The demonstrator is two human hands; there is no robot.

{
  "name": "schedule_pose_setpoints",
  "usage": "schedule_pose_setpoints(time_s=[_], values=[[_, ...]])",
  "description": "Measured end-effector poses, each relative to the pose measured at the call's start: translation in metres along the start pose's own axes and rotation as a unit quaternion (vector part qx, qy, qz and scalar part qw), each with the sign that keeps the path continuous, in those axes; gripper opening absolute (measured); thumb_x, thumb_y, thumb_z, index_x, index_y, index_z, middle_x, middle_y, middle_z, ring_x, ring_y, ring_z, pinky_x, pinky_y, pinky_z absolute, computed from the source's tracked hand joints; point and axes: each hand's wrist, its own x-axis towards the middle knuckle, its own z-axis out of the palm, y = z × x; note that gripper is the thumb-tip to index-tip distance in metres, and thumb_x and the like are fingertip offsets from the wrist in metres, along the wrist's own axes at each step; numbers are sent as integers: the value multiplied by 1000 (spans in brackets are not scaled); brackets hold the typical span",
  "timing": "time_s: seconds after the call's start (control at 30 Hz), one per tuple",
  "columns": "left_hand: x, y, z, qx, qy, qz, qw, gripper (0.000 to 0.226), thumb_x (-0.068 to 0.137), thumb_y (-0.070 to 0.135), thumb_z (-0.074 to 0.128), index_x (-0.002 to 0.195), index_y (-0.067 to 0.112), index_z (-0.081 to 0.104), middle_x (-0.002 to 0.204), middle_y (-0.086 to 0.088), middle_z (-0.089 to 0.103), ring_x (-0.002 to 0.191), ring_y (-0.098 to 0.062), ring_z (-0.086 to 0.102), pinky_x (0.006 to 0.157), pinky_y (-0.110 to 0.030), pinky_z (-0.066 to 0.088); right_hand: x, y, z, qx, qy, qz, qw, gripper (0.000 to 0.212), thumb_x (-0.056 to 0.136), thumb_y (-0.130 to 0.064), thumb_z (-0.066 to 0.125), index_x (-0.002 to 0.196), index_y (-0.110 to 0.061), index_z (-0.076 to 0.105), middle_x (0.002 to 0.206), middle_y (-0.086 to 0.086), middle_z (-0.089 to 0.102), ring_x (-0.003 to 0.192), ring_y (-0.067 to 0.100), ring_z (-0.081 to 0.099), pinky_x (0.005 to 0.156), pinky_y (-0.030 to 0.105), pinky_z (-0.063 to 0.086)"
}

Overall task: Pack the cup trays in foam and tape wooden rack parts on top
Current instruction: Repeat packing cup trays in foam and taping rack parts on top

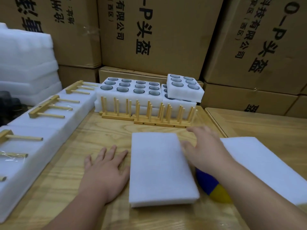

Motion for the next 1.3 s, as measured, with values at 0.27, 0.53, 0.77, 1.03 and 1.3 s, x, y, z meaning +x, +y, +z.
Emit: schedule_pose_setpoints(time_s=[0.27,0.53,0.77,1.03,1.3], values=[[2,-2,2,-3,3,3,1000,73,88,80,6,156,53,6,169,16,-3,156,-14,-6,122,-56,-3,4,86,-44,-226,-54,179,956,60,88,-48,53,145,-30,44,145,8,43,135,33,37,102,43,41],[-1,0,-3,2,-3,4,1000,70,91,78,10,156,53,8,169,15,-3,157,-15,-4,121,-56,-1,9,116,-46,-147,-58,184,970,88,70,-63,72,148,-31,44,146,3,51,130,26,51,88,36,49],[-3,2,-5,5,-7,4,1000,70,92,77,10,157,52,8,169,15,-4,156,-15,-4,121,-56,0,11,124,-42,-189,-61,178,964,103,60,-70,70,150,-31,39,148,3,46,134,28,46,98,41,49],[-2,3,-5,-3,-9,0,1000,71,91,79,10,156,53,6,169,16,-4,156,-14,-5,122,-56,-2,-7,73,-37,-43,115,6,992,41,90,-49,62,126,-29,62,126,-6,58,124,19,48,94,35,43],[-4,4,-5,-9,1,-2,1000,67,93,76,15,156,53,8,169,16,-2,156,-14,-4,122,-55,-3,-13,-18,24,220,-52,-87,970,43,91,-50,64,132,-43,54,132,-28,44,122,-7,42,105,23,37]])
